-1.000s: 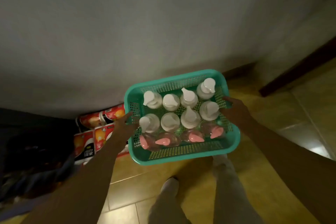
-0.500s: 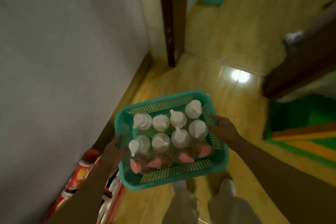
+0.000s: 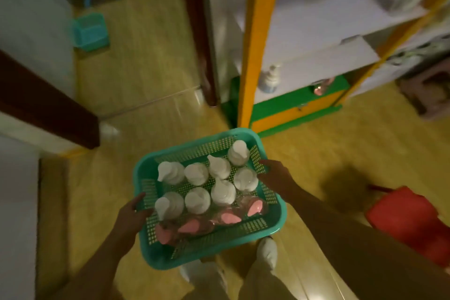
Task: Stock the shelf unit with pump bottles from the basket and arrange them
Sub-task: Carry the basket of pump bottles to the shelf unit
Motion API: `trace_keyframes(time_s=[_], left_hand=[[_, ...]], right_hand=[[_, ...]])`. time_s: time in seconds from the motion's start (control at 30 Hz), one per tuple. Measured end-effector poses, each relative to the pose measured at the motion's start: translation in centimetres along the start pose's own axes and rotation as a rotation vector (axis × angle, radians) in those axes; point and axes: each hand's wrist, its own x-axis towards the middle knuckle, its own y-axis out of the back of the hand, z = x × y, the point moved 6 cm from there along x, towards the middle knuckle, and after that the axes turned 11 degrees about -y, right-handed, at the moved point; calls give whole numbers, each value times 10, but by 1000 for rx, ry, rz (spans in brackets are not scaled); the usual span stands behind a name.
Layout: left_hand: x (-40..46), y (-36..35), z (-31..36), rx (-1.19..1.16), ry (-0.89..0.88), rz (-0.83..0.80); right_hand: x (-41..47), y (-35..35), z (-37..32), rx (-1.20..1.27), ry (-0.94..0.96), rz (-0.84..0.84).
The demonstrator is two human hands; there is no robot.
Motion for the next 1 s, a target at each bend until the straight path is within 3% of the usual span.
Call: trace_keyframes(time_s=[0.2,0.47,0.77,1.0], left_hand=[[0,-148,94,26,-125,-132],[31,-291,158,0,-118,-318],[62,-396,215,-46,-39,-321],[65,-436,249,-140,-34,-243]], right_hand=[[27,129,96,137,-107,123],[74,252,161,263,-192,233],[151,337,187,270,-255,220],[189,394,185,110,-200,194]])
